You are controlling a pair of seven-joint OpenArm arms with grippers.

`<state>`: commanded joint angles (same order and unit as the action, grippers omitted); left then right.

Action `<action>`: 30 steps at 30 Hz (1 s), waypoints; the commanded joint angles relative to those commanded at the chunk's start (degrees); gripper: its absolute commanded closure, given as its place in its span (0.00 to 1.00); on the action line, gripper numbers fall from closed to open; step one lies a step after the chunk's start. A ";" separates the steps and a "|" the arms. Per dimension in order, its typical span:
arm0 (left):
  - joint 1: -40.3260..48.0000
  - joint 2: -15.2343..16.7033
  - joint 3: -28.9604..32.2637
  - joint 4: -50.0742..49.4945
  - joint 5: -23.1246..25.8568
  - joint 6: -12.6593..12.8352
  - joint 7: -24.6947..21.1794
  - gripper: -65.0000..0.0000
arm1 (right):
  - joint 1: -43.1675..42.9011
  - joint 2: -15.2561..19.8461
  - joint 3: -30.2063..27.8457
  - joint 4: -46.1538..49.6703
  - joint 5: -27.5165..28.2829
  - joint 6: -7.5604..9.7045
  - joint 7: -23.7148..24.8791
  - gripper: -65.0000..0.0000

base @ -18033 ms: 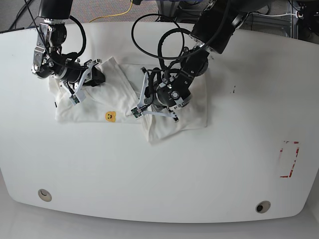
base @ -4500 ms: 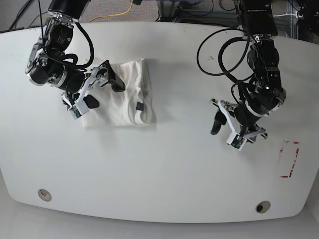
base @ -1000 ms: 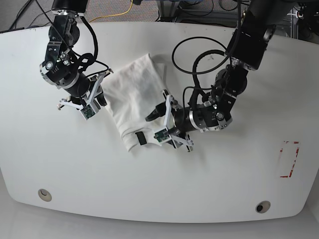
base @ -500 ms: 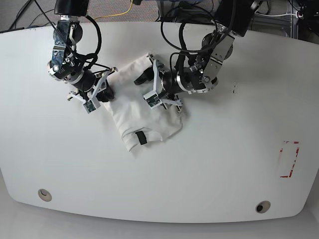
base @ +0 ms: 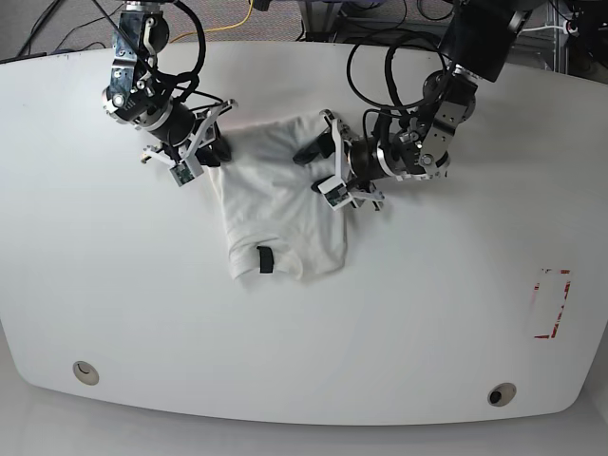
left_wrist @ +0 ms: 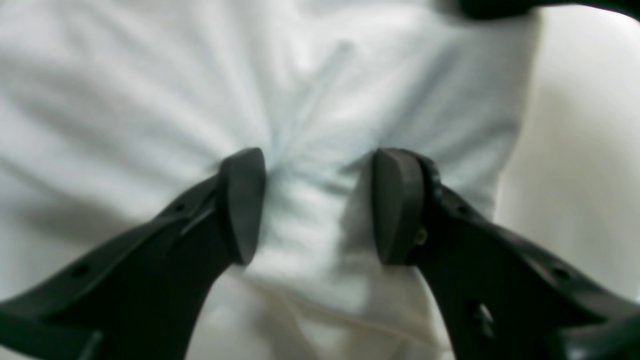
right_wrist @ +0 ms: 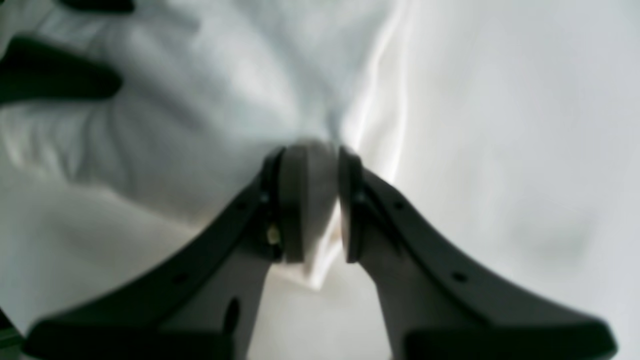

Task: Layout the t-shirt on the table in an organized manner, then fold the t-shirt properly
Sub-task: 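Grasp the folded shirt with the left gripper and lift it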

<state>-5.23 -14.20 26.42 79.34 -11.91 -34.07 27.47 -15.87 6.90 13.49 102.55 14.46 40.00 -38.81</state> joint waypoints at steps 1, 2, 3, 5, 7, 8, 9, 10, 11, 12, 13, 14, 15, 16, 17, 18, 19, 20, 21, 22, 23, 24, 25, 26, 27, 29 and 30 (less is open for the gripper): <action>0.00 -0.44 0.00 0.35 0.00 -0.09 0.00 0.50 | -0.18 -0.44 0.00 0.35 0.00 0.00 -0.35 0.83; 0.00 -1.05 0.00 0.97 0.00 -0.09 0.00 0.50 | -0.53 -0.62 0.00 0.97 0.00 0.00 -1.05 0.83; 0.00 -1.32 0.00 1.14 0.00 -0.09 0.00 0.50 | -0.62 -0.70 0.00 1.32 0.00 0.00 -1.49 0.83; 0.00 -2.55 0.00 2.29 0.00 -0.09 0.09 0.50 | -0.70 -1.05 0.00 2.99 0.00 0.00 -3.08 0.83; 0.00 -3.16 0.00 3.78 0.00 -0.09 0.18 0.50 | -1.23 -1.05 0.00 4.92 0.00 0.00 -3.87 0.83; 0.00 -3.52 0.00 5.01 0.00 -0.09 0.35 0.50 | -1.58 -1.05 0.00 6.15 0.00 0.00 -4.13 0.83; 0.00 -3.60 0.00 5.89 0.00 -0.09 0.35 0.50 | -1.85 -1.05 0.09 7.03 0.00 0.00 -4.22 0.83; 0.09 -3.87 0.00 7.47 0.00 -0.09 0.44 0.50 | -2.20 -0.79 0.26 8.53 0.00 0.00 -4.48 0.83; 0.09 -3.96 0.00 9.23 0.00 -0.09 0.62 0.50 | -2.37 -0.79 0.44 9.67 0.00 0.00 -4.84 0.83; 0.09 -3.96 0.00 10.55 0.00 -0.09 1.05 0.50 | -2.55 -0.70 0.44 10.46 0.00 0.00 -5.19 0.83; 0.09 -3.78 0.00 12.22 0.00 -0.09 1.93 0.50 | -2.55 -0.62 0.53 11.16 0.00 0.00 -5.80 0.83; 0.09 -3.69 0.00 13.71 0.00 0.09 2.81 0.50 | -2.55 -0.09 0.70 11.96 0.00 0.00 -6.59 0.83; 0.09 -3.52 0.00 14.86 0.00 0.09 3.34 0.50 | -2.55 0.44 1.05 12.40 0.00 0.00 -7.12 0.83; 0.09 -2.64 0.00 16.26 0.00 0.18 4.13 0.50 | -2.55 1.05 1.58 12.75 0.18 0.00 -7.65 0.83; 0.00 -1.49 0.00 17.32 0.09 0.18 4.48 0.50 | -2.55 1.49 2.11 12.92 0.44 0.00 -8.26 0.83; 0.00 -0.35 -0.09 18.11 0.09 0.26 4.66 0.50 | -2.55 1.76 2.55 12.92 0.53 0.00 -8.53 0.83; 0.00 1.05 -0.44 18.73 0.18 0.35 4.75 0.50 | -2.46 1.85 2.99 12.92 0.53 0.00 -8.79 0.83; 0.00 2.37 -1.14 18.90 0.26 0.62 4.75 0.50 | -2.37 1.93 3.43 12.92 0.35 0.00 -8.79 0.83; 0.09 3.96 -2.11 18.99 0.26 1.32 4.75 0.50 | -2.29 1.93 3.78 12.92 0.26 0.00 -8.79 0.83; 0.18 5.45 -2.90 18.90 0.35 2.46 4.66 0.50 | -2.29 1.93 4.04 12.92 0.26 0.00 -8.79 0.83; 0.26 7.21 -3.78 18.73 0.35 3.87 4.48 0.50 | -2.20 2.02 4.31 12.92 0.18 0.00 -8.79 0.83; 0.26 8.97 -4.48 18.29 0.44 5.71 4.48 0.50 | -2.11 2.02 4.57 12.92 0.09 0.00 -8.79 0.83; 0.18 10.46 -4.84 17.49 0.44 7.30 4.48 0.50 | -2.11 2.11 5.01 12.92 0.09 0.00 -8.79 0.83; 0.18 11.87 -4.84 16.62 0.44 8.53 4.40 0.50 | -2.11 2.37 5.36 12.92 0.09 0.00 -8.79 0.83; 0.09 13.63 -4.57 15.30 0.53 10.11 3.96 0.50 | -2.11 2.90 5.89 12.92 0.18 0.00 -8.88 0.83; 0.09 16.26 -4.22 13.10 1.49 12.92 2.02 0.50 | -2.29 3.87 6.42 12.92 0.53 0.00 -8.88 0.83; 0.18 17.85 -3.69 11.43 3.16 14.77 0.00 0.50 | -2.37 4.31 6.51 12.92 0.53 0.00 -8.88 0.83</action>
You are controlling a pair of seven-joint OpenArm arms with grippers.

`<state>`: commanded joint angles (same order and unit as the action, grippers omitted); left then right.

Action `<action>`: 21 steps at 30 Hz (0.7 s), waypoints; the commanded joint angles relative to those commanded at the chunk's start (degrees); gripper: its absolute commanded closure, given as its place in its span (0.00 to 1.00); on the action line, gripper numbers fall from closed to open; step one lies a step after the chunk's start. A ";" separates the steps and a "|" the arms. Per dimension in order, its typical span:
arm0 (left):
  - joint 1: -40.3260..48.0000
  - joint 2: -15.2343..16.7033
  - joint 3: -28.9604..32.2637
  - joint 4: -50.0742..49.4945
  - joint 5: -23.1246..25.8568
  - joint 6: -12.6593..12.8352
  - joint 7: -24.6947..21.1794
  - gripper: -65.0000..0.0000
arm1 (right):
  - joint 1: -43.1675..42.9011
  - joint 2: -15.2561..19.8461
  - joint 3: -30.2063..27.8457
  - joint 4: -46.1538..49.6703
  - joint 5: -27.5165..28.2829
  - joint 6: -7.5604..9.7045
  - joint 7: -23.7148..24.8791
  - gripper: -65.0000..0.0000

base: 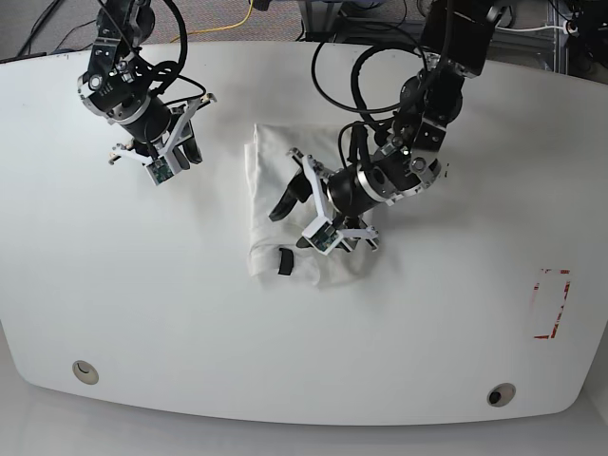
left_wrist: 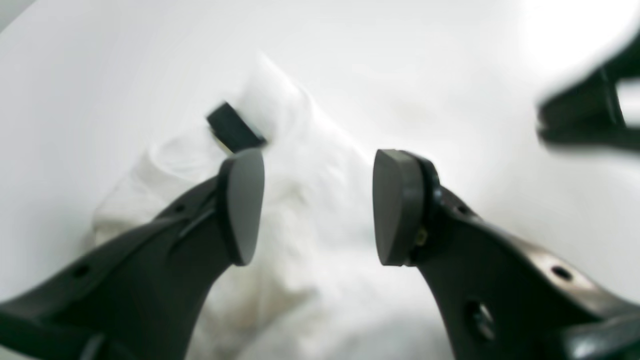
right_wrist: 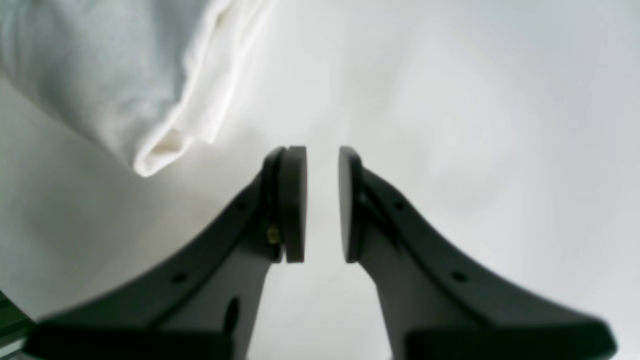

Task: Layout the t-shirt on the table in an organized manner, then fold the t-shirt properly
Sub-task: 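Grasp the folded shirt with the left gripper and lift it, then carry the folded shirt with the left gripper off the table edge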

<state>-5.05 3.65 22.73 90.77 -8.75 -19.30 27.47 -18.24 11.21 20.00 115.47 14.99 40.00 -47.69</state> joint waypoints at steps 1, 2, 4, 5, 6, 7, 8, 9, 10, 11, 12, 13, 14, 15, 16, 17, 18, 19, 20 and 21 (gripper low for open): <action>0.00 0.88 0.26 -1.05 1.32 0.97 -1.32 0.50 | 0.00 0.18 0.00 0.00 0.00 0.00 0.00 0.83; 0.00 2.11 0.97 -2.90 3.34 2.55 -3.43 0.50 | 0.09 0.35 0.18 0.00 0.00 0.00 0.00 0.83; 0.18 3.87 2.46 -6.42 6.95 5.63 -7.82 0.50 | 0.18 0.53 0.18 0.00 0.00 0.00 0.00 0.83; 0.18 4.75 3.52 -8.35 9.05 7.38 -10.46 0.50 | 0.18 0.62 0.18 0.00 0.00 0.00 -0.09 0.83; 0.18 5.19 4.04 -9.23 10.11 8.44 -11.69 0.50 | 0.18 0.62 0.18 0.00 0.00 0.00 -0.09 0.83; 0.26 5.35 5.63 -11.60 12.13 10.90 -14.51 0.50 | 0.26 0.70 0.18 0.00 0.00 0.00 -0.09 0.83; 0.26 5.35 6.77 -13.10 13.36 13.01 -16.53 0.50 | 0.26 0.70 0.18 0.00 0.00 0.00 -0.09 0.83; 0.26 5.35 8.09 -14.33 14.42 15.21 -18.02 0.50 | 0.26 0.70 0.18 0.00 -0.09 0.00 -0.09 0.83; 0.26 5.35 9.58 -15.47 15.21 17.67 -19.16 0.50 | 0.26 0.70 0.18 0.00 -0.18 0.00 -0.09 0.83; 0.18 5.35 11.16 -16.62 15.82 20.40 -19.87 0.50 | 0.26 0.70 0.18 0.00 0.00 0.00 -0.09 0.83; 0.00 5.35 12.75 -17.76 16.18 23.21 -20.22 0.50 | 0.26 0.70 0.18 0.00 0.00 0.00 -0.09 0.83; -0.18 5.35 14.51 -19.08 16.35 26.55 -20.48 0.50 | 0.26 0.70 0.18 0.00 0.00 0.00 -0.09 0.83; -0.26 5.35 15.91 -20.13 16.44 29.10 -20.57 0.50 | 0.26 0.70 0.18 0.00 0.00 0.00 -0.09 0.83; -0.26 5.35 16.88 -20.84 16.44 31.38 -20.57 0.50 | 0.26 0.70 0.18 0.00 0.00 0.00 -0.09 0.83; -0.44 5.35 17.41 -21.19 16.44 32.70 -20.57 0.50 | 0.26 0.70 0.18 0.00 0.00 0.00 -0.09 0.83; -0.79 5.35 17.76 -21.19 16.53 34.46 -20.57 0.50 | 0.26 0.70 0.18 -0.09 0.00 0.00 -0.09 0.83; -0.97 5.35 17.85 -21.36 16.62 35.52 -20.57 0.50 | 0.26 0.70 0.18 -0.09 0.00 0.00 -0.09 0.83; -0.97 5.35 17.85 -21.45 16.62 36.22 -20.48 0.50 | 0.26 0.70 0.18 -0.09 0.00 0.00 -0.09 0.83; -0.97 5.35 17.85 -21.63 16.62 36.57 -20.48 0.50 | 0.26 0.70 0.18 -0.09 0.00 0.00 -0.09 0.83; -0.97 5.35 17.85 -21.98 16.70 36.57 -20.40 0.50 | 0.26 0.70 0.18 -0.09 0.00 0.00 -0.09 0.83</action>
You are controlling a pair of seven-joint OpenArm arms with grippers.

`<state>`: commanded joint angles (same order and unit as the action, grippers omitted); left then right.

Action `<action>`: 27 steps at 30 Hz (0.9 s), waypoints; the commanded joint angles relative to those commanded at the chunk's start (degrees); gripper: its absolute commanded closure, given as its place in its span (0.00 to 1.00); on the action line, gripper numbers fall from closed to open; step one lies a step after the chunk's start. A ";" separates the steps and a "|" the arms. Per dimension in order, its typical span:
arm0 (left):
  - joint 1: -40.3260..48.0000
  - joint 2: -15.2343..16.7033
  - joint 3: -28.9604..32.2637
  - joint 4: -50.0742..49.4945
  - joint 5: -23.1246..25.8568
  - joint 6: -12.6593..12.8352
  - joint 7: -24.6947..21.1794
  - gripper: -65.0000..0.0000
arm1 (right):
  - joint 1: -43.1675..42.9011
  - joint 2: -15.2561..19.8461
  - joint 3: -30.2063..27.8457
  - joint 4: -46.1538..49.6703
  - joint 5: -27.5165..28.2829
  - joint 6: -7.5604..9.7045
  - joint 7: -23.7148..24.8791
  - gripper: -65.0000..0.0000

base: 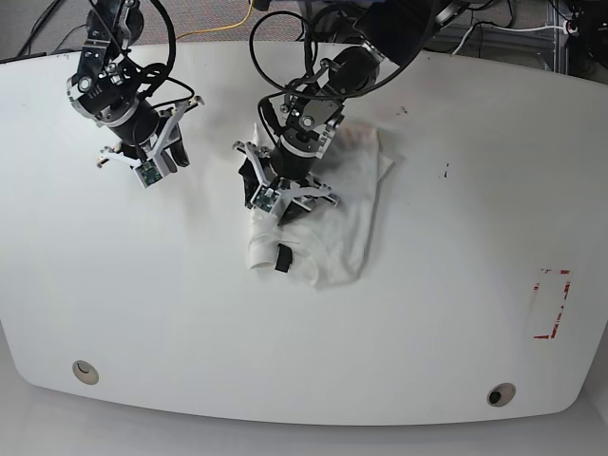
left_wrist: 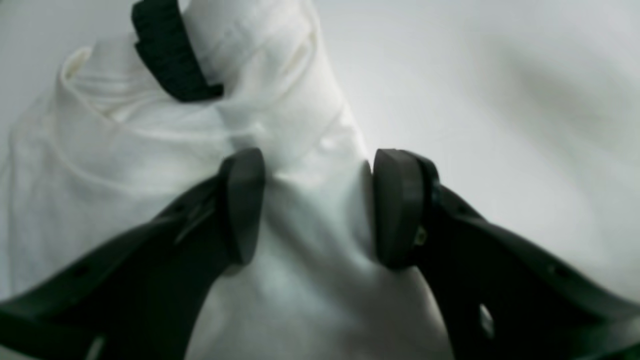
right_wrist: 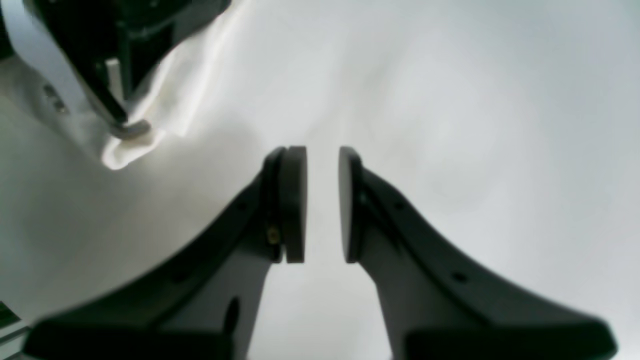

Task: Layout the t-shirt on the table in an organized manner, then fold the t-shirt properly
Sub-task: 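Carry the folded shirt with the left gripper off the table edge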

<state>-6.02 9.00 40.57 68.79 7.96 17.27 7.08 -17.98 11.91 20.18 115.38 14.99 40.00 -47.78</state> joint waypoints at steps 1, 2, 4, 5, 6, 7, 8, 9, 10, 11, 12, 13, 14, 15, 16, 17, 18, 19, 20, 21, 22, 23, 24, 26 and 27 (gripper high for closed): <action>0.00 0.00 0.00 -1.05 0.00 0.00 0.00 0.50 | 0.00 0.00 0.00 0.00 0.00 0.00 0.00 0.83; -0.18 -0.08 0.09 -1.93 -0.09 0.00 0.00 0.50 | 0.00 0.00 0.00 -0.09 0.09 0.00 0.00 0.83; -0.35 -0.60 -0.09 -3.78 -0.18 0.00 -0.09 0.50 | 0.00 0.00 0.00 -0.09 0.09 0.00 0.09 0.83; -0.26 -0.78 -0.26 -4.48 -0.18 0.00 -0.09 0.50 | 0.00 0.00 0.00 -0.09 0.09 0.00 0.09 0.83; -0.09 -1.31 -0.26 -5.01 -0.18 0.00 -0.09 0.50 | 0.00 0.00 0.00 -0.09 0.09 0.00 0.18 0.83; 0.00 -2.54 -0.35 -5.10 -0.18 0.00 -0.09 0.50 | 0.00 0.00 0.00 -0.18 0.09 0.00 0.18 0.83; 0.00 -4.12 -0.35 -4.75 -0.35 0.00 -0.09 0.50 | 0.00 0.00 0.00 -0.18 0.09 0.00 0.18 0.83; 0.18 -5.26 -0.26 -4.40 -0.44 0.00 -0.09 0.50 | 0.00 0.00 0.00 -0.18 0.09 0.00 0.18 0.83; 0.70 -6.41 -0.26 -3.78 -0.53 0.00 -0.09 0.50 | 0.00 0.00 0.00 -0.18 0.09 0.00 0.18 0.83; 1.67 -7.64 -0.26 -2.99 -0.53 -0.09 -0.09 0.50 | 0.00 0.00 0.00 -0.18 0.09 0.00 0.18 0.83; 2.46 -8.78 -0.35 -2.29 -0.53 -0.09 -0.09 0.50 | 0.00 0.00 0.00 -0.18 0.09 0.00 0.18 0.83; 3.34 -10.36 -0.53 -1.14 -0.53 -0.09 -0.09 0.50 | 0.09 0.00 0.00 -0.18 0.09 0.00 0.18 0.83; 4.13 -11.68 -0.88 -0.26 -0.53 -0.09 -0.09 0.50 | 0.09 0.00 0.00 -0.18 0.09 0.00 0.18 0.83; 4.92 -12.82 -1.32 0.62 -0.53 -0.18 -0.09 0.50 | 0.35 0.00 0.00 -0.18 0.09 0.00 0.18 0.83; 6.24 -14.41 -2.11 2.02 -0.53 -0.26 -0.09 0.50 | 0.53 -0.09 0.00 -0.18 0.09 0.00 0.18 0.83; 7.30 -15.55 -2.64 2.99 -0.53 -0.26 -0.09 0.50 | 0.53 -0.09 0.00 -0.18 0.09 0.00 0.18 0.83; 8.44 -16.60 -3.25 3.87 -0.53 -0.26 -0.09 0.50 | 0.53 -0.09 0.00 -0.18 0.09 0.00 0.18 0.83; 9.85 -18.19 -4.04 5.27 -0.53 -0.62 -0.09 0.50 | 0.53 -0.09 0.00 -0.18 0.09 0.00 0.18 0.83; 10.81 -19.51 -4.92 6.51 -0.53 -1.32 -0.09 0.50 | 0.53 -0.09 0.00 -0.18 0.09 0.00 0.18 0.83; 12.22 -21.18 -6.15 7.82 -0.53 -2.55 -0.09 0.50 | 0.53 -0.09 0.00 -0.18 0.09 0.00 0.18 0.83; 13.54 -22.41 -7.30 8.88 -0.53 -3.96 -0.09 0.50 | 0.53 -0.09 0.00 -0.18 0.09 0.00 0.18 0.83; 14.24 -23.11 -8.09 9.41 -0.53 -4.84 -0.09 0.50 | 0.53 -0.09 0.00 -0.18 0.09 0.00 0.18 0.83; 15.74 -24.34 -10.29 10.64 -0.53 -6.77 -0.09 0.50 | 0.44 -0.09 -0.09 -0.18 0.09 0.00 0.18 0.83; 18.29 -25.84 -14.07 11.87 -0.53 -9.49 -0.18 0.50 | 0.35 -0.09 -0.09 -0.18 0.09 0.00 0.18 0.83; 19.43 -26.36 -16.18 12.48 -0.53 -10.99 -0.26 0.50 | 0.26 -0.09 -0.09 -0.18 0.09 0.00 0.18 0.83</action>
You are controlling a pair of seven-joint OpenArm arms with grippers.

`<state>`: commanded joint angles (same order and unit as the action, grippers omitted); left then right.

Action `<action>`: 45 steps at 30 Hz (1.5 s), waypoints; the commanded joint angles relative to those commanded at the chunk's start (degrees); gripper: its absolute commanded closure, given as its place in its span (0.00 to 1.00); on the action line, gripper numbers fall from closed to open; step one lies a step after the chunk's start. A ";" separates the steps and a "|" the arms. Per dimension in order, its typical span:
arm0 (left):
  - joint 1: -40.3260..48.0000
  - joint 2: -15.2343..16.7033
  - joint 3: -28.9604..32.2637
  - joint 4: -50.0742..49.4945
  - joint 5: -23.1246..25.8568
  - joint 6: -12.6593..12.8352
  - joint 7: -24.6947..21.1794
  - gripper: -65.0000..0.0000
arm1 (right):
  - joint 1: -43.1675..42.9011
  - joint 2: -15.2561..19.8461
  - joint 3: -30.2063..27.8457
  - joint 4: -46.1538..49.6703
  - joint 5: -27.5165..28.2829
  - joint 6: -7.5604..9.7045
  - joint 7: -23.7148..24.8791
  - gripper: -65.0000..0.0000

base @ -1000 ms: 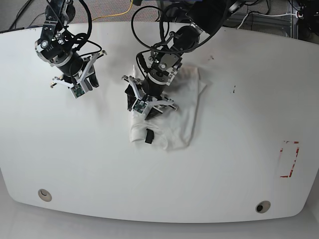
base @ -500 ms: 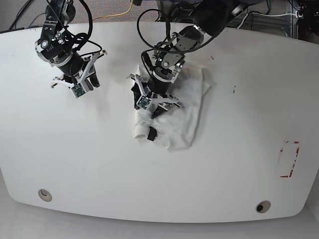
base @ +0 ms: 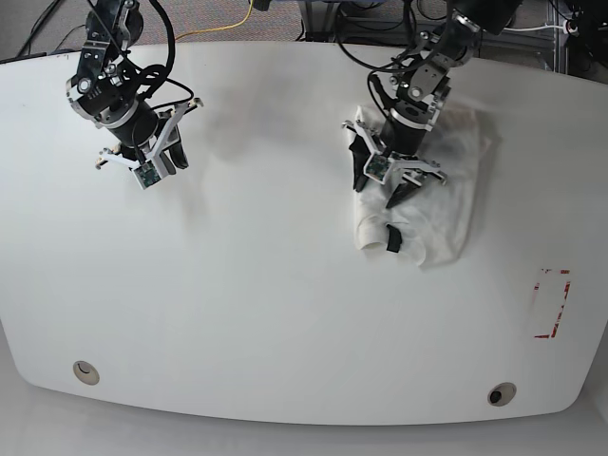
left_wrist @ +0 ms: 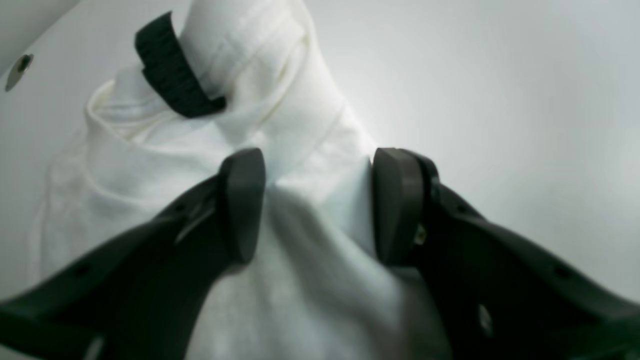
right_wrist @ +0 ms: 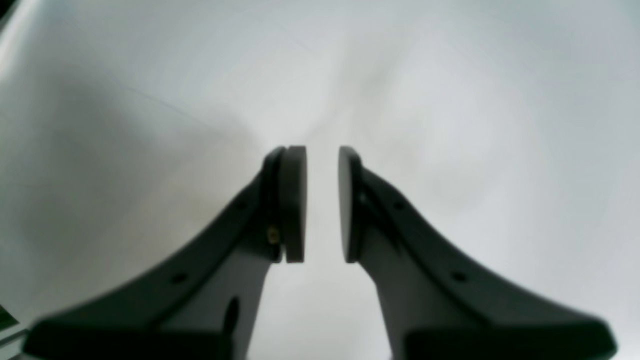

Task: Layout the t-shirt on the table in an organized manner, then fold the t-shirt properly
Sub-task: 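Carry the folded shirt with the left gripper off the table edge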

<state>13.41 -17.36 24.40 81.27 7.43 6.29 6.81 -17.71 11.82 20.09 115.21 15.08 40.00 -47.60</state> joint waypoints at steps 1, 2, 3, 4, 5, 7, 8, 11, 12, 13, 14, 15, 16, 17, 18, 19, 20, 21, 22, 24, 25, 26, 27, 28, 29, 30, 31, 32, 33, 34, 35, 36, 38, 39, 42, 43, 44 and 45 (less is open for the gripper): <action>1.14 -0.44 -2.37 0.44 0.00 -1.85 -0.18 0.50 | -0.18 0.00 0.00 0.00 0.00 0.00 0.00 0.83; 1.85 -0.70 -3.96 0.62 0.00 -3.08 -0.62 0.50 | -0.18 0.00 0.00 0.00 0.00 0.00 0.00 0.83; 3.16 -1.14 -7.12 0.62 0.00 -5.63 -1.76 0.50 | -0.26 -0.09 0.00 0.00 0.00 0.00 0.00 0.83; 3.96 -1.49 -9.58 0.44 0.00 -7.47 -2.81 0.50 | -0.26 -0.18 0.00 0.00 0.00 0.00 -0.09 0.83; 4.48 -1.58 -11.08 0.35 0.09 -8.88 -3.69 0.50 | -0.26 -0.18 0.00 0.00 0.00 0.00 -0.09 0.83; 5.45 -2.02 -14.95 -0.44 0.26 -12.48 -5.45 0.50 | -0.35 -0.26 0.00 0.00 0.00 0.00 -0.18 0.83; 5.89 -2.29 -17.49 -1.23 0.26 -15.03 -6.42 0.50 | -0.35 -0.26 0.00 0.00 0.00 0.00 -0.18 0.83; 6.07 -2.99 -23.30 -3.25 0.44 -20.48 -7.65 0.50 | -0.44 -0.26 0.00 0.00 0.00 0.00 -0.26 0.83; 5.98 -3.52 -25.32 -4.13 0.44 -22.33 -7.91 0.50 | -0.70 -0.35 0.00 0.00 0.00 0.00 -0.26 0.83; 5.98 -3.78 -26.55 -4.92 0.44 -23.30 -8.00 0.50 | -0.97 -0.35 0.00 0.00 0.00 0.00 -0.26 0.83; 5.98 -4.22 -27.78 -5.71 0.44 -24.44 -8.00 0.50 | -1.23 -0.35 0.00 0.00 0.00 0.00 -0.26 0.83; 5.89 -4.75 -28.84 -6.59 0.44 -25.49 -8.00 0.50 | -1.32 -0.35 0.00 0.09 0.00 0.00 -0.26 0.83; 5.80 -5.27 -29.71 -7.47 0.44 -26.46 -8.00 0.50 | -1.32 -0.35 0.00 0.09 0.00 0.00 -0.26 0.83; 5.19 -6.07 -30.51 -8.53 0.35 -27.43 -8.00 0.50 | -1.41 -0.35 -0.09 0.09 0.00 0.00 -0.26 0.83; 4.22 -7.03 -31.12 -9.58 0.35 -28.57 -8.00 0.50 | -1.41 -0.35 -0.09 0.09 0.00 0.00 -0.26 0.83; 3.78 -7.38 -31.30 -10.02 0.35 -28.92 -8.09 0.50 | -1.41 -0.35 -0.09 0.09 0.00 0.00 -0.26 0.83; 2.81 -8.53 -31.65 -11.60 0.18 -29.71 -8.09 0.50 | -1.41 -0.35 -0.09 0.09 0.00 0.00 -0.26 0.83; 2.29 -9.41 -31.74 -12.84 0.09 -30.15 -8.09 0.50 | -1.49 -0.35 -0.18 0.09 0.00 0.00 -0.26 0.83; 1.93 -10.20 -31.74 -13.89 0.09 -30.33 -8.09 0.50 | -1.49 -0.35 -0.18 0.09 0.00 0.00 -0.26 0.83; 1.41 -12.13 -31.74 -16.09 0.00 -30.42 -8.09 0.50 | -1.49 -0.44 -0.18 0.09 0.00 0.00 -0.26 0.83; 1.23 -13.01 -31.74 -17.14 0.00 -30.42 -8.18 0.50 | -1.49 -0.44 -0.18 0.09 0.00 0.00 -0.26 0.83; 0.97 -13.71 -31.74 -18.20 -0.09 -30.42 -8.70 0.50 | -1.49 -0.44 -0.18 0.09 0.00 0.00 -0.26 0.83; 0.97 -14.33 -31.74 -19.25 -0.26 -30.42 -9.41 0.50 | -1.49 -0.44 -0.26 0.09 0.00 0.00 -0.26 0.83; 0.88 -15.03 -31.74 -20.22 -0.62 -30.42 -10.29 0.50 | -1.49 -0.44 -0.26 0.18 0.00 0.00 -0.26 0.83; 0.62 -15.74 -31.74 -20.92 -0.97 -30.42 -10.99 0.50 | -1.49 -0.44 -0.26 0.18 0.00 0.00 -0.26 0.83; 0.62 -16.70 -31.74 -21.71 -1.32 -30.42 -11.69 0.50 | -1.49 -0.44 -0.26 0.18 0.00 0.00 -0.26 0.83; 0.62 -17.85 -31.65 -22.68 -1.85 -30.42 -12.40 0.50 | -1.49 -0.53 -0.26 0.18 0.00 0.00 -0.26 0.83; 0.62 -18.46 -31.56 -23.47 -2.29 -30.42 -12.84 0.50 | -1.49 -0.53 -0.26 0.18 0.00 0.00 -0.26 0.83; 0.62 -19.34 -31.47 -24.53 -2.99 -30.42 -13.19 0.50 | -1.49 -0.70 -0.26 0.18 0.00 0.00 -0.26 0.83; 0.62 -20.13 -31.47 -25.49 -3.69 -30.42 -13.45 0.50 | -1.49 -1.05 -0.26 0.18 0.00 0.00 -0.26 0.83; 0.53 -20.84 -31.47 -26.02 -4.22 -30.42 -13.54 0.50 | -1.49 -1.32 -0.18 0.26 0.00 0.00 -0.26 0.83; 0.53 -21.54 -31.47 -26.64 -5.01 -30.42 -13.54 0.50 | -1.49 -1.49 -0.09 0.26 0.00 0.00 -0.26 0.83; 0.53 -22.59 -31.47 -27.08 -6.33 -30.51 -13.54 0.50 | -1.49 -1.58 -0.09 0.26 0.00 0.00 -0.26 0.83; 0.53 -23.21 -31.38 -27.08 -7.12 -30.51 -13.54 0.50 | -1.49 -1.58 -0.09 0.26 0.00 0.00 -0.26 0.83; 0.62 -24.18 -31.38 -26.99 -8.18 -30.51 -13.54 0.50 | -1.49 -1.58 -0.18 0.35 0.00 0.00 -0.26 0.83; 0.62 -24.44 -31.38 -27.16 -8.35 -30.51 -13.54 0.50 | -1.49 -1.58 -0.26 0.35 0.00 0.00 -0.26 0.83; 0.62 -24.70 -31.38 -27.25 -8.35 -30.59 -13.54 0.50 | -1.49 -1.67 -0.26 0.35 0.00 0.00 -0.26 0.83; 0.62 -24.79 -31.38 -27.25 -8.35 -30.95 -13.54 0.50 | -1.49 -1.67 -0.26 0.35 0.00 0.00 -0.26 0.83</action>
<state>14.02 -42.15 -6.99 54.02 -0.92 -24.66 -6.73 -19.21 10.15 19.82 115.56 15.08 40.00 -47.87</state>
